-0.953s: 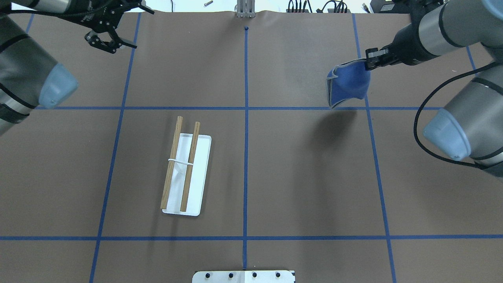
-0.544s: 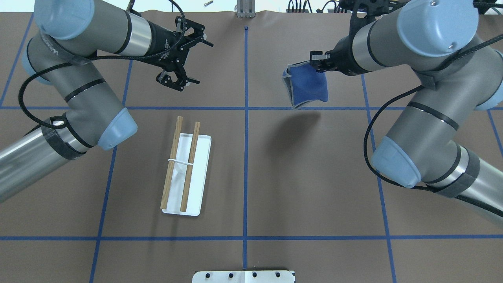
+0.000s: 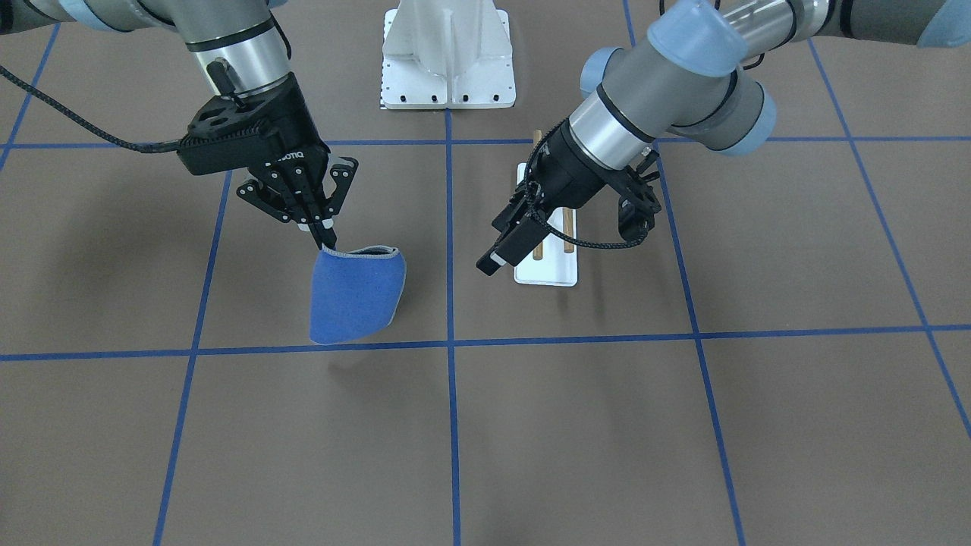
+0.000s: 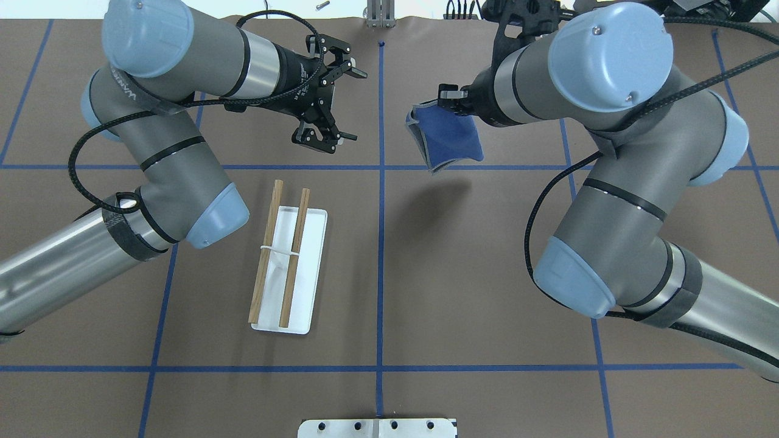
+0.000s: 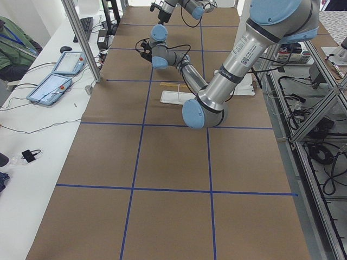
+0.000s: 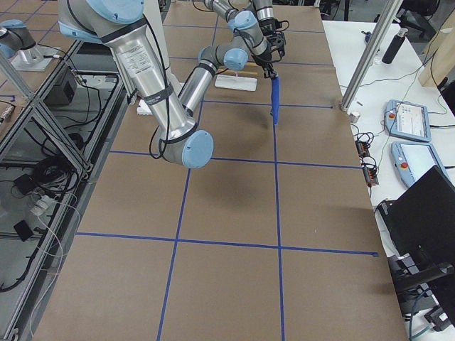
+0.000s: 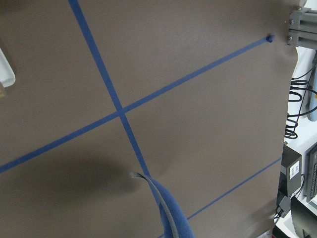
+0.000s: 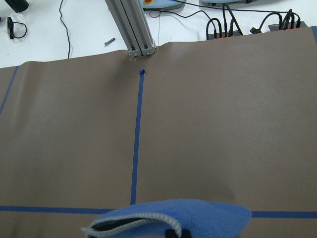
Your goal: Hang towel on rack
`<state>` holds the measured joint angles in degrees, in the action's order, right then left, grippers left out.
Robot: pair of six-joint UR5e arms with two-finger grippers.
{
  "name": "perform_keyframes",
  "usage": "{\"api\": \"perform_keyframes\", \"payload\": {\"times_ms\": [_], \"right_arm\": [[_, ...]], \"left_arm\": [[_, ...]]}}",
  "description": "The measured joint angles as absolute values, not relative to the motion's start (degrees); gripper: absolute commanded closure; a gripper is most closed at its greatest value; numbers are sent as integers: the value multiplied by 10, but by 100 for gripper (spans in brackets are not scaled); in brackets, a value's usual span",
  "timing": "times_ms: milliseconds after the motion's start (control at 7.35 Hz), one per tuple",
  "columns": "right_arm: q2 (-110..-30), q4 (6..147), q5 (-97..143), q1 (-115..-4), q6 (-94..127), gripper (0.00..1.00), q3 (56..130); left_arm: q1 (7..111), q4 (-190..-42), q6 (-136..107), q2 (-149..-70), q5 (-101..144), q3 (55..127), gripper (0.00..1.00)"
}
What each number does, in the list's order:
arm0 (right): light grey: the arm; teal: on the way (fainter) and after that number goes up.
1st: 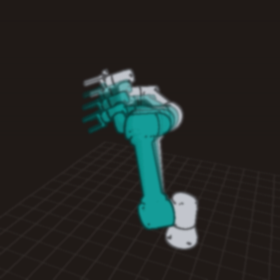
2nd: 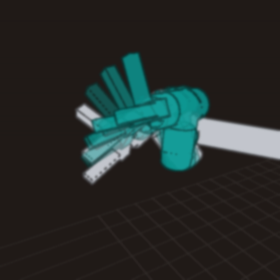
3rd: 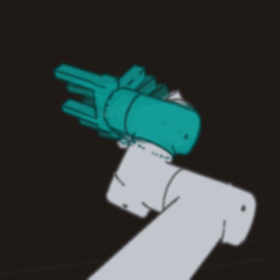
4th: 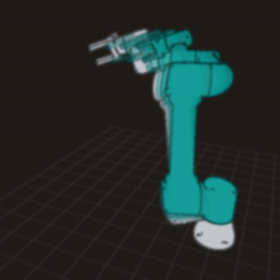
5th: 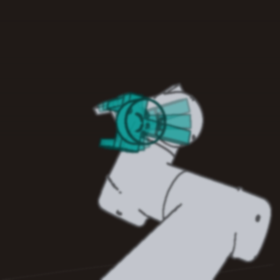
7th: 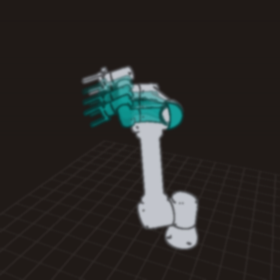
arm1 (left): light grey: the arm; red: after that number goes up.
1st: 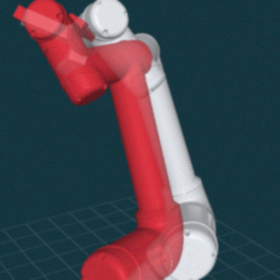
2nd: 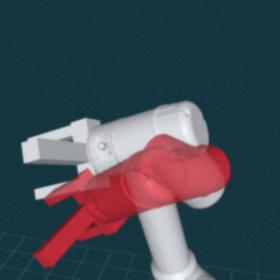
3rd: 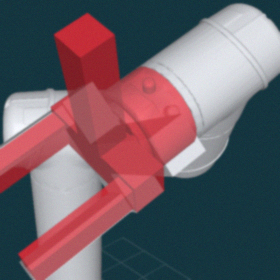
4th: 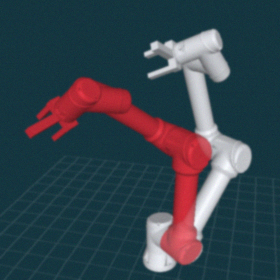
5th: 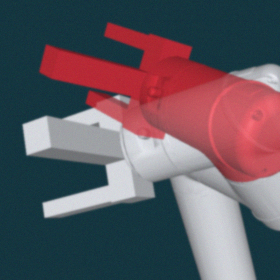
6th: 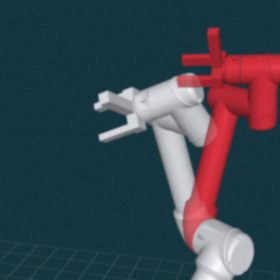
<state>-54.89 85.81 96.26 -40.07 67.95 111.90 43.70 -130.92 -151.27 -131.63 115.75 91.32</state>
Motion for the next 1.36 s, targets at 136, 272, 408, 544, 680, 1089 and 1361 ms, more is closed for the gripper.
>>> {"api": "perform_keyframes", "payload": {"times_ms": [136,272,408,544,680,1089,1361], "right_arm": [[-544,859,947,-387,687,100,1120],[-538,859,934,-376,695,100,1120],[-530,859,921,-364,703,100,1119],[-524,860,913,-357,707,100,1118],[-520,860,909,-353,708,100,1117],[-514,860,906,-349,708,100,1117],[-515,860,905,-348,708,100,1117]], "left_arm": [[432,-1310,-1534,-1323,1142,912,3],[429,-1311,-1549,-1326,1133,910,3],[425,-1311,-1560,-1328,1129,909,3],[419,-1311,-1565,-1329,1127,909,3],[413,-1314,-1566,-1329,1126,908,3],[402,-1334,-1566,-1327,1119,903,100],[400,-1370,-1566,-1324,1114,894,100]]}}
